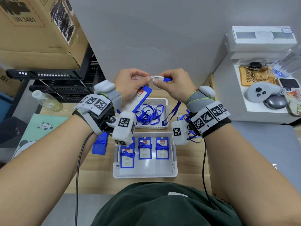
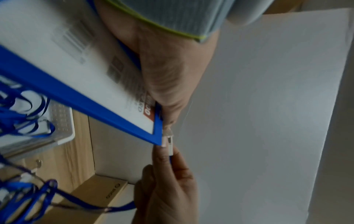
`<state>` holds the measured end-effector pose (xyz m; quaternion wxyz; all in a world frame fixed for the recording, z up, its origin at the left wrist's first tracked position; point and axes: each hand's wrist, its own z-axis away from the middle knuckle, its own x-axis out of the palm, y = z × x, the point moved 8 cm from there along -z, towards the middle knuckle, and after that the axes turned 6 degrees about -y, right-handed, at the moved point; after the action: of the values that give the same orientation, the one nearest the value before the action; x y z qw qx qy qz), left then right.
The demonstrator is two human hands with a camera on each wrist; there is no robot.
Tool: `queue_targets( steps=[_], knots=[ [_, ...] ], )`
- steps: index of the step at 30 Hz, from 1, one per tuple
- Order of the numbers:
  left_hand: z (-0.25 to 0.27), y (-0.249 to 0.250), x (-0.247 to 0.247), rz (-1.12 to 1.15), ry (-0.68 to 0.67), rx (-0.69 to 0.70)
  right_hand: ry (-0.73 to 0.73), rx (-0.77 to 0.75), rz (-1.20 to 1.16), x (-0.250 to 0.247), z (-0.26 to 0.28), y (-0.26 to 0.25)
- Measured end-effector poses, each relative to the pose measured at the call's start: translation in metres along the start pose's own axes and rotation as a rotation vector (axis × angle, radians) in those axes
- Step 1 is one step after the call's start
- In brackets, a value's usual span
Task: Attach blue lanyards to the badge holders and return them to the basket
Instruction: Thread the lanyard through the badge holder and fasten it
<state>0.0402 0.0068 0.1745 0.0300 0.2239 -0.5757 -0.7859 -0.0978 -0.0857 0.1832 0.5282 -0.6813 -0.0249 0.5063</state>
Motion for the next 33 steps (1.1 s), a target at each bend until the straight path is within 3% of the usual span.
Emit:
queue_targets(
  steps=[4,9,12,16,24,29,33],
  knots=[
    [-0.002,0.005,-0.009,-0.288,0.057,0.094,-0.152,0.031,-0.386,0.008,0.009,-0.004],
    [-0.002,0.012,-0.005,-0.337,0.032,0.143,-0.325,0.054,-0.333,0.028,0.012,-0.010],
    [-0.004,0.011,-0.003,-0.314,0.019,0.139,-0.238,0.085,-0.351,0.029,0.006,-0.003],
    [-0.011,-0.013,-0.006,-0.330,-0.024,0.024,-0.084,0.135,-0.365,0.019,0.000,0.011],
    [-0.005,-0.006,0.000,-0.491,-0.120,0.071,-0.045,0.145,-0.235,0.012,-0.007,0.017],
    [-0.002,0.005,0.005,-0.554,-0.169,0.150,-0.121,0.221,-0.184,0.018,-0.007,0.025],
    [-0.003,0.005,0.006,-0.582,-0.190,0.162,-0.102,0.176,-0.184,0.021,-0.008,0.025]
  ],
)
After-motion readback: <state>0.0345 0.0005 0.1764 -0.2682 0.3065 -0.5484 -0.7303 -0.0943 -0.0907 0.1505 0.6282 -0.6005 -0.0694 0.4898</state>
